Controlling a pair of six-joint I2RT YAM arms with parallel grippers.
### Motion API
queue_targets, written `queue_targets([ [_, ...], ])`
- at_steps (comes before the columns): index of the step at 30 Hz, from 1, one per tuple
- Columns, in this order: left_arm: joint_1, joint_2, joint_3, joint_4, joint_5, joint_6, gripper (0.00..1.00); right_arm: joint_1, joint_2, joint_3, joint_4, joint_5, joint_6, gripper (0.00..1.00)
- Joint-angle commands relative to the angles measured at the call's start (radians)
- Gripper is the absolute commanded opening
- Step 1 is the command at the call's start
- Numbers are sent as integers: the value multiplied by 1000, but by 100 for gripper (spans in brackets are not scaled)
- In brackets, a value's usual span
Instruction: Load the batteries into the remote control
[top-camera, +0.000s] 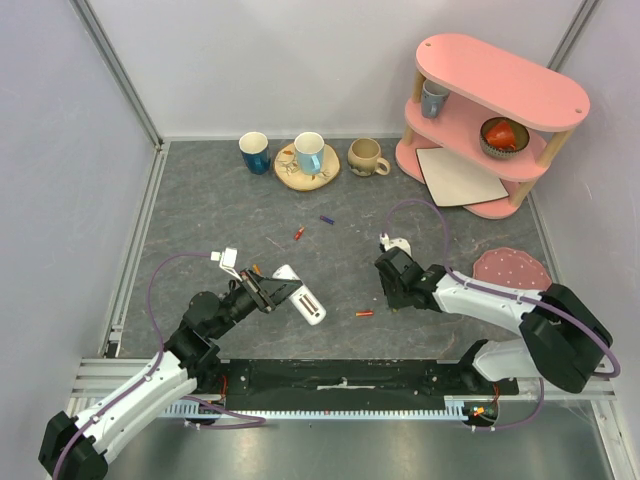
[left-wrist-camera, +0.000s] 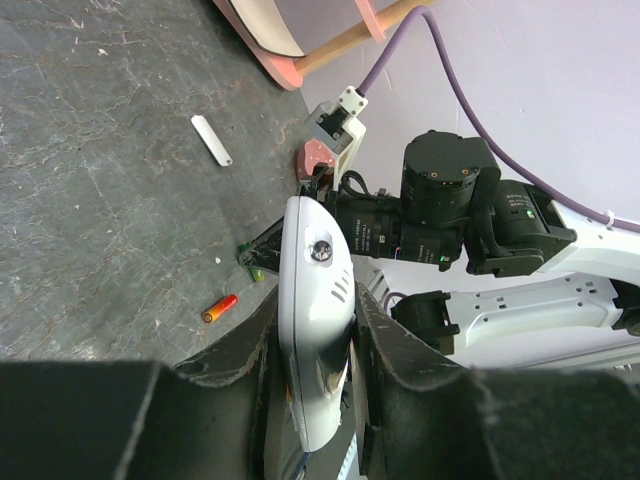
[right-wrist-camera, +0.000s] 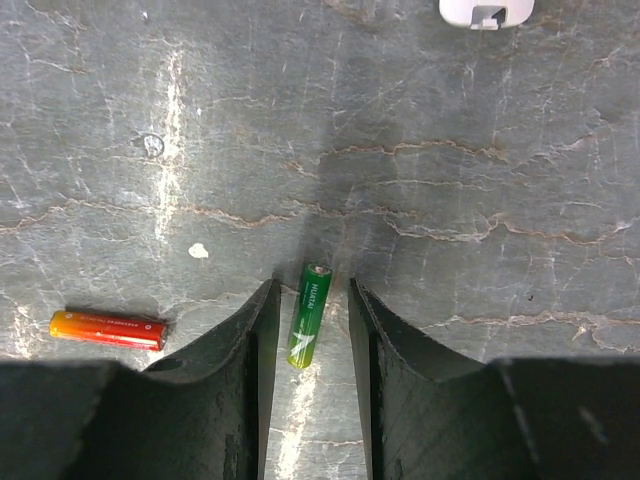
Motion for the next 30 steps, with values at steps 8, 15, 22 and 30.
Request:
queue_targets([
  [8, 6, -7, -31, 47, 19, -10, 2, 6, 45, 28, 36, 20, -15, 34],
  [15, 6, -9, -24, 42, 23, -5, 2, 6, 10, 19, 27, -14, -1, 22],
  [22, 6, 40, 18, 58, 30, 21, 2, 10, -206, 134, -24, -85, 10, 0],
  [30, 7, 220, 31, 275, 67, -26, 2, 38, -378, 211, 85, -253, -18, 0],
])
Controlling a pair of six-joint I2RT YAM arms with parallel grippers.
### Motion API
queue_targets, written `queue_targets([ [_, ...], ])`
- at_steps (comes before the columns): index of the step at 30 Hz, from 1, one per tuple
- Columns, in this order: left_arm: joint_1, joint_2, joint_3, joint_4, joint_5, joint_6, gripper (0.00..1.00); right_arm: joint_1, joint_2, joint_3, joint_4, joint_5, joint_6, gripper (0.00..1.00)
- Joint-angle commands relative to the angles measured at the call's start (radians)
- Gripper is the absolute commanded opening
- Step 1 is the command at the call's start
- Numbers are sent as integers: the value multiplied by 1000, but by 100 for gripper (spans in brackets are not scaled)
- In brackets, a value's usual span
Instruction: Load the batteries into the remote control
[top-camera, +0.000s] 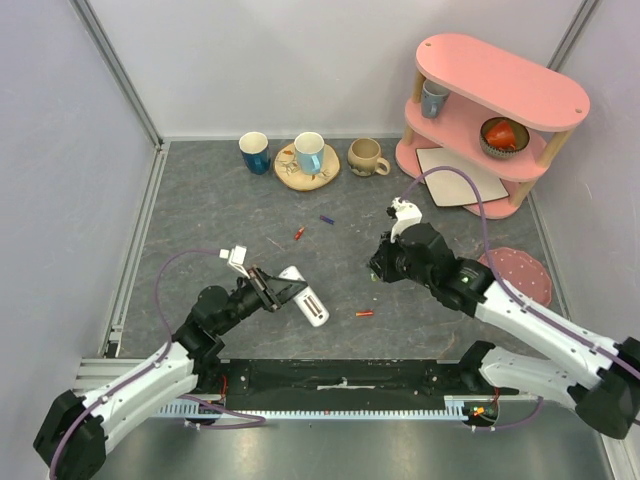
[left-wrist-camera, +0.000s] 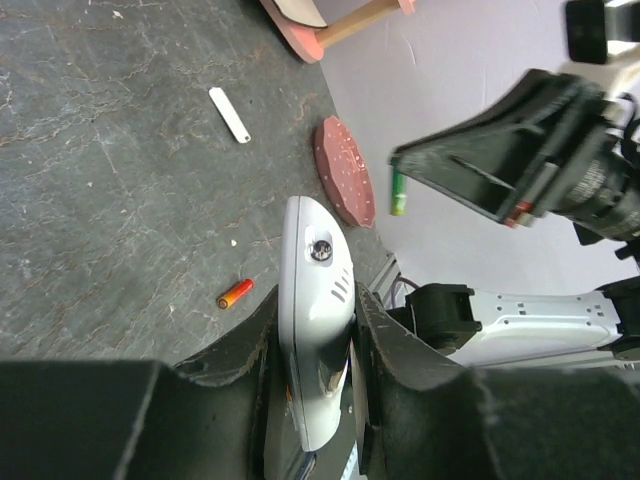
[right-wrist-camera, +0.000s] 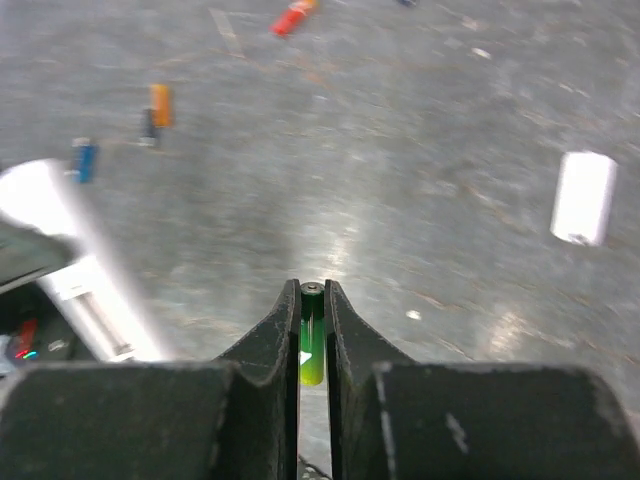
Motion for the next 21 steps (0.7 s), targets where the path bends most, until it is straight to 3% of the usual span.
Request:
queue_targets([
  [1, 7, 89, 27, 225, 44, -34, 2, 28, -102, 15, 156, -208, -18, 0],
  [4, 9, 176, 18, 363, 65, -69, 2, 69, -140, -6, 246, -258, -28, 0],
  [9, 15, 332, 18, 629, 145, -141, 2, 181, -119, 9, 255, -221, -73, 0],
  [16, 21, 446, 58, 746, 208, -177, 2, 408, -70, 64, 247, -11, -140, 0],
  [21, 21, 489, 72, 779, 213, -186, 2, 425, -72, 61, 257, 40, -128, 0],
])
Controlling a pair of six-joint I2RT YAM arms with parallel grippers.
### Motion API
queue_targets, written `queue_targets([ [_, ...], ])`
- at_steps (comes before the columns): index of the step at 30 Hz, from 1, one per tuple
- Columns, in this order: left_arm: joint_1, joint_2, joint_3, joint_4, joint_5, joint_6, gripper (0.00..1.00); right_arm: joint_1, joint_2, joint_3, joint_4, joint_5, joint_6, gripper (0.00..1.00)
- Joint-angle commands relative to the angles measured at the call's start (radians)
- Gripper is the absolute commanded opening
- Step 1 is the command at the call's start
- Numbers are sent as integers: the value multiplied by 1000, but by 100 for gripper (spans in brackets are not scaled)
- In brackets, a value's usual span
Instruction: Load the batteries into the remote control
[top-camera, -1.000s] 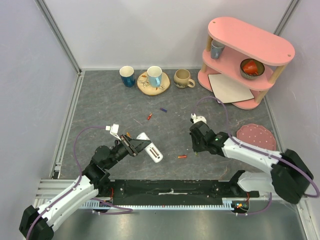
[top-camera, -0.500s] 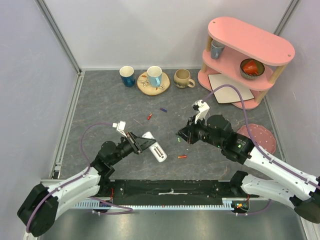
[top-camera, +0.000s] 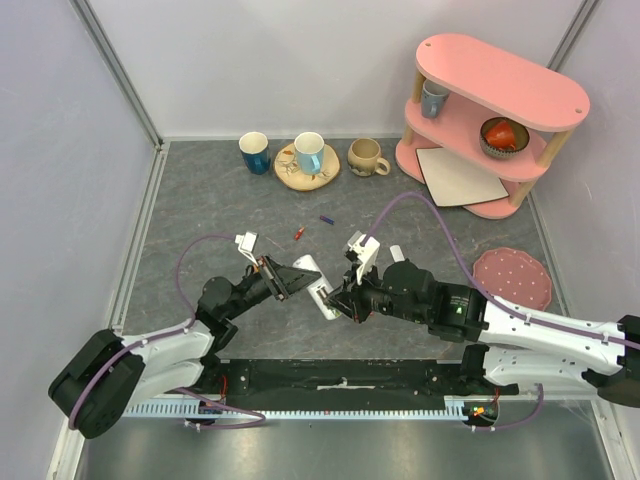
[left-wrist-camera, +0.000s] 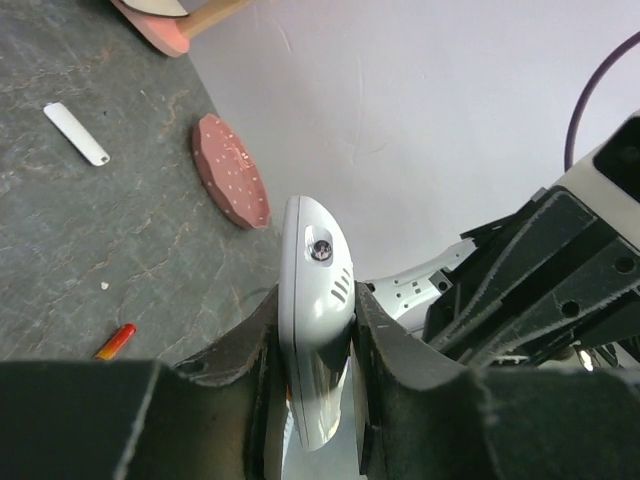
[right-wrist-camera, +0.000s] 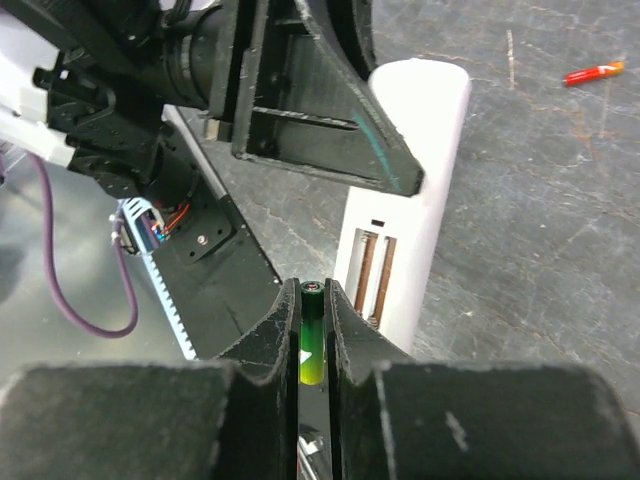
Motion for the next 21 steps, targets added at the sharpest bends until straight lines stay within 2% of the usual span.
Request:
queue_targets([
  [1, 7, 16, 36, 131, 34, -39, 2, 7, -18, 39, 38, 116, -20, 0],
  [8, 8, -79, 14, 5, 23, 12, 2, 5, -61, 55, -75, 281, -17, 0],
  [17, 8, -194, 3, -138, 6, 55, 2, 5, 16, 104, -115, 265, 5, 0],
  [21, 8, -283, 26, -325, -15, 108, 2, -45, 63, 104, -177, 315, 34, 0],
])
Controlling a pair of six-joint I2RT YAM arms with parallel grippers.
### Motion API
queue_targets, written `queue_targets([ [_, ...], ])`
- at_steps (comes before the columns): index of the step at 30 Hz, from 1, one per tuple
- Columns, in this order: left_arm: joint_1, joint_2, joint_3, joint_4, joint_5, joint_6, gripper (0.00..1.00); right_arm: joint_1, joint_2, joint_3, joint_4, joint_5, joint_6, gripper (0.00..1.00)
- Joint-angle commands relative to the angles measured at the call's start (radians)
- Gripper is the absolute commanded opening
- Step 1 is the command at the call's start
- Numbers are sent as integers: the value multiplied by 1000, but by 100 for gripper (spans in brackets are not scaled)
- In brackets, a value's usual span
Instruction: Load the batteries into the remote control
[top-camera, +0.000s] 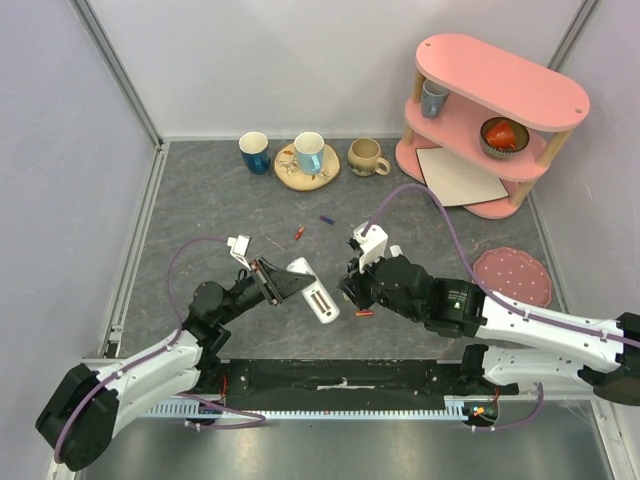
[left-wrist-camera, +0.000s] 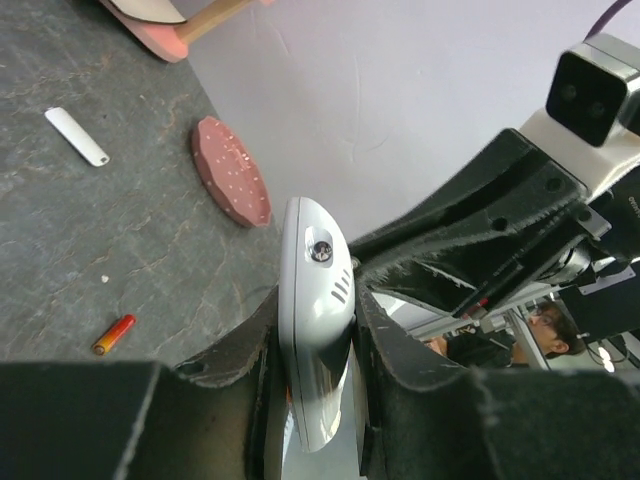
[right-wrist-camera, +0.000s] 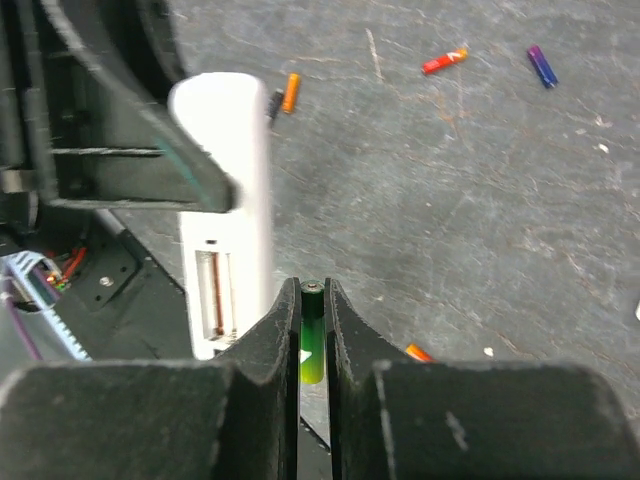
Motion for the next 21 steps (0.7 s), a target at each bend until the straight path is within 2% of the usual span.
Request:
queue_targets([
  [1, 4, -113, 27, -210, -30, 92, 2, -70, 42, 10, -50, 54, 59, 0],
  [3, 4, -166, 24, -275, -62, 114, 2, -133, 63, -28, -50, 8, 98, 0],
  [6, 4, -250, 8, -358, -103, 120, 2, -331, 85, -117, -16, -64, 199, 0],
  [9, 4, -311, -7, -409, -134, 120, 2, -409, 91, -192, 36, -60, 337, 0],
  [12, 4, -341, -9, -438, -156, 128, 2, -431, 100, -245, 74, 28, 536, 0],
  [16, 4, -356, 1, -456, -162, 134, 2, -429, 100, -318, 136, 219, 820, 0],
  [17, 4, -362, 1, -462, -165, 134, 2, -429, 111, -323, 137, 238, 921, 0],
  [21, 4, -393, 1, -495, -176, 136, 2, -429, 196, -309, 116, 290, 1130, 0],
])
